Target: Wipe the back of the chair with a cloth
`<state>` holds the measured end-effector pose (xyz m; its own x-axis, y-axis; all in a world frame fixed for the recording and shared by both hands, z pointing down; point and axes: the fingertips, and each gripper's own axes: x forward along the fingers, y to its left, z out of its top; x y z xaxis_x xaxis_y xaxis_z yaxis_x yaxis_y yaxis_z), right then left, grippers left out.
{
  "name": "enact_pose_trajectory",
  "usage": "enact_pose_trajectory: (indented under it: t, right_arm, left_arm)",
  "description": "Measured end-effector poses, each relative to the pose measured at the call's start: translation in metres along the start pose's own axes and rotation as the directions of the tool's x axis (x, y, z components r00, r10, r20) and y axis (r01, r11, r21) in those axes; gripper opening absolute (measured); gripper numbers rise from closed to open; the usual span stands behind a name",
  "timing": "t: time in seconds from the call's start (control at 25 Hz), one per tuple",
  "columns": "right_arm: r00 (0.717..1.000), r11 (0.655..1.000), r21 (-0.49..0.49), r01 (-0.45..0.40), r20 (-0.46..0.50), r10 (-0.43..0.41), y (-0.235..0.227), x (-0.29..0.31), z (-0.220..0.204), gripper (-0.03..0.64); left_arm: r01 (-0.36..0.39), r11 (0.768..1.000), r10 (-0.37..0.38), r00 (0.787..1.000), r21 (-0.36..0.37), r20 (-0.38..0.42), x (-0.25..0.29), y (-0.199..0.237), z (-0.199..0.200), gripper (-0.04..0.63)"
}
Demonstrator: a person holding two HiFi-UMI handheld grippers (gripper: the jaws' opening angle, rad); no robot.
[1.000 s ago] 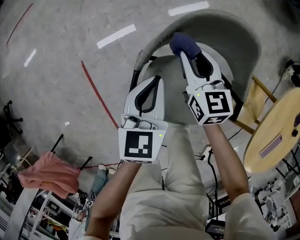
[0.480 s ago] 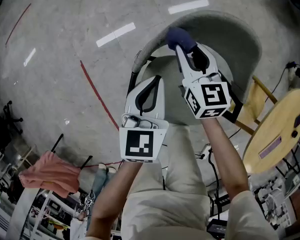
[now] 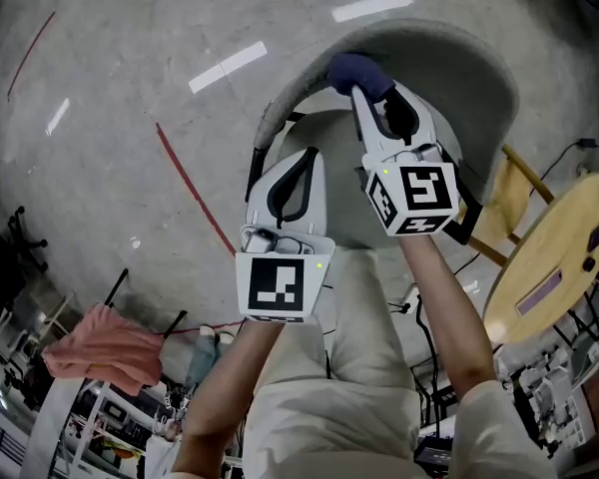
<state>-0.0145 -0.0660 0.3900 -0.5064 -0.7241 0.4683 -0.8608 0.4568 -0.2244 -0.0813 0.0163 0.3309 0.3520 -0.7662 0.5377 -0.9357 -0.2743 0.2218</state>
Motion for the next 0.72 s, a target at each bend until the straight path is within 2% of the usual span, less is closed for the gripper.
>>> enact_pose_trajectory:
  t: [0.32,0.72]
  right_arm:
    - [0.998,0.998,0.001,0.058,0.007,-0.058,-0.027,-0.008,0.001,0.147]
    - [0.985,0.983,0.064,0.171,0.016,-0.172,-0.064,-0.022,-0.005,0.147]
  left_arm:
    - [0.017,1.000,-0.017,1.000,0.004,-0.001,0.010,-0.008,0.003,0.000]
    - [0.049,0.999,-0.048,0.999,0.022,-0.015,0.021,-0.020,0.000,0.000]
